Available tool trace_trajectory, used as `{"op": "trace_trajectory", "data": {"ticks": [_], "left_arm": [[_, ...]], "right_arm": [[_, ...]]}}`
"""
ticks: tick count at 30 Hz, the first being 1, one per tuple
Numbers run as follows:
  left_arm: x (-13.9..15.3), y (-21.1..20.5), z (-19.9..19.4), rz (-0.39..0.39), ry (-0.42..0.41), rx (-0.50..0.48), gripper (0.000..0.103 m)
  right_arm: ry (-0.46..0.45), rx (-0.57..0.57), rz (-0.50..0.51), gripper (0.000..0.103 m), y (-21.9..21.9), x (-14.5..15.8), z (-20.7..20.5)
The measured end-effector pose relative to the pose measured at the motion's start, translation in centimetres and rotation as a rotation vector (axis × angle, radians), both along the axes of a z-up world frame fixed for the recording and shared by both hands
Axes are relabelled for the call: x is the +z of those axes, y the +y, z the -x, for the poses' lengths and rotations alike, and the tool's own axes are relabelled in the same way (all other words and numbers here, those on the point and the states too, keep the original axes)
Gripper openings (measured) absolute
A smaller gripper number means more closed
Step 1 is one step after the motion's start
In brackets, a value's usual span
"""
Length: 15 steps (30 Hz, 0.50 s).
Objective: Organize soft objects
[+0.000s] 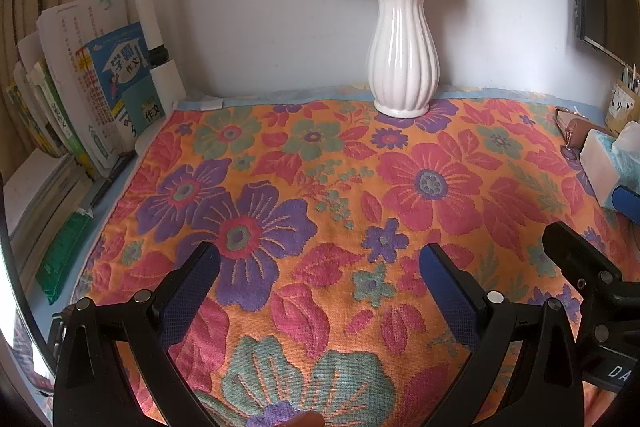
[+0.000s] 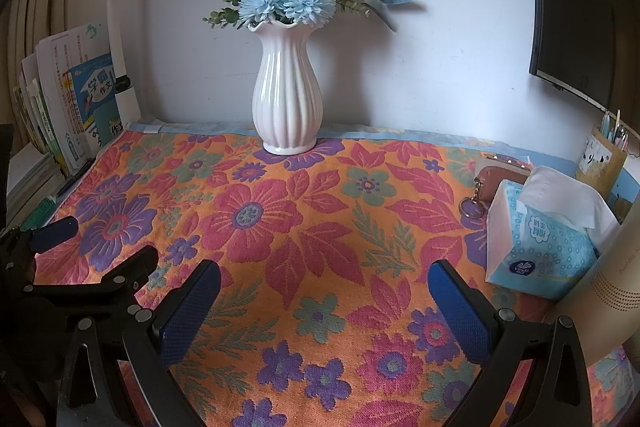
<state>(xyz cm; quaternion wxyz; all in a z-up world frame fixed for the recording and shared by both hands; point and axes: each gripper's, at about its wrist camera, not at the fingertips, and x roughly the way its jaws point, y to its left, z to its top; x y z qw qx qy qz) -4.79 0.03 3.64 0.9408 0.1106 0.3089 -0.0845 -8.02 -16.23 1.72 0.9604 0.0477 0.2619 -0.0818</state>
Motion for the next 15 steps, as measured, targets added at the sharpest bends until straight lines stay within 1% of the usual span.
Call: {"op": "trace_trajectory", "data": {"ticks": [9,13,15], "left_arm": [[-0.08,-0.02,-0.01,-0.004,0.000,-0.004,0.100],[0.23,0.08,0.46,-0.008,-0.044,-0.001,0.100],[0.16,0.13,0.19,-0.002,-0.026,-0.009,0.100]], "right_arm": [[0.001,-0.002,-0.002,0.103,-0.01,-0.06,-0.04],[0.002,-0.004,-0.004,0.103,0.02,-0.14,-0.06],[0.002,-0.004,-0.005,0.103,0.02,-0.16,-0.05]]}}
